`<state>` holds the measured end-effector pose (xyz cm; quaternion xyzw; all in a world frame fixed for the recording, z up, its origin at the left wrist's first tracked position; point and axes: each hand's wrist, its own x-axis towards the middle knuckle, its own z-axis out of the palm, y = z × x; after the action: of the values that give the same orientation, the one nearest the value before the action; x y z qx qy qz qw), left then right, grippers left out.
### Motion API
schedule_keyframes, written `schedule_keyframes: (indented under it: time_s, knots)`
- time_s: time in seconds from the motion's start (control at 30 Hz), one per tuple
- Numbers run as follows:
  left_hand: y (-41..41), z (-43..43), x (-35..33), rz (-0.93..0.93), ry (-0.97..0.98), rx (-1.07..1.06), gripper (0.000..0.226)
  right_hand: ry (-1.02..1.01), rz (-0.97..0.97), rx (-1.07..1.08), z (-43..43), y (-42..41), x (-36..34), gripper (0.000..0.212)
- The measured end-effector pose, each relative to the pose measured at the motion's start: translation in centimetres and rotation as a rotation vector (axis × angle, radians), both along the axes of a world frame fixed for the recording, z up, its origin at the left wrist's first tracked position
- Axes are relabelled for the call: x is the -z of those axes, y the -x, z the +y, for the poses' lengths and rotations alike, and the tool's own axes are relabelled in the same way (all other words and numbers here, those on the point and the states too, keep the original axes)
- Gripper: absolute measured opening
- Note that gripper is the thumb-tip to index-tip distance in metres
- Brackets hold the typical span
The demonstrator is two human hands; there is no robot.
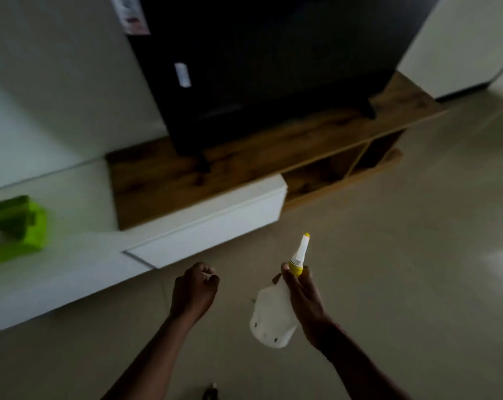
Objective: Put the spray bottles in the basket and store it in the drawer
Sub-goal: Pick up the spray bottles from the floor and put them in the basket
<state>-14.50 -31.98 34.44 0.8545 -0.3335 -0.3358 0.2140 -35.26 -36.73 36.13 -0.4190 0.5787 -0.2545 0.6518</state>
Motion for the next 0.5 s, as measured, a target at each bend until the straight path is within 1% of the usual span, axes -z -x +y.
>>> schedule_keyframes:
  time_s: [0.1, 0.17, 0.27, 0.37, 0.5]
  knots:
    - [-6.4, 1.4, -4.1, 0.021, 0.029, -0.096, 0.008, 0.101, 0.014, -0.116, -0.6, -7.3, -4.9, 0.031]
    - [-9.9, 2.3, -6.5, 0.069, 0.044, -0.174, 0.008, 0.168, 0.007, -0.148, -0.9, -11.4, -7.2, 0.028]
    - [-14.9, 4.1, -9.6, 0.084, 0.078, -0.262, 0.007, 0.172, -0.024, -0.183, -1.1, -17.6, -10.1, 0.021]
    - [-19.4, 5.8, -12.0, 0.073, 0.081, -0.325, 0.007, 0.172, -0.062, -0.179, -1.2, -22.7, -12.0, 0.02]
    - [-24.9, 8.3, -13.6, 0.057, 0.067, -0.429, 0.009, 0.164, -0.1, -0.203, -0.8, -29.0, -13.6, 0.015]
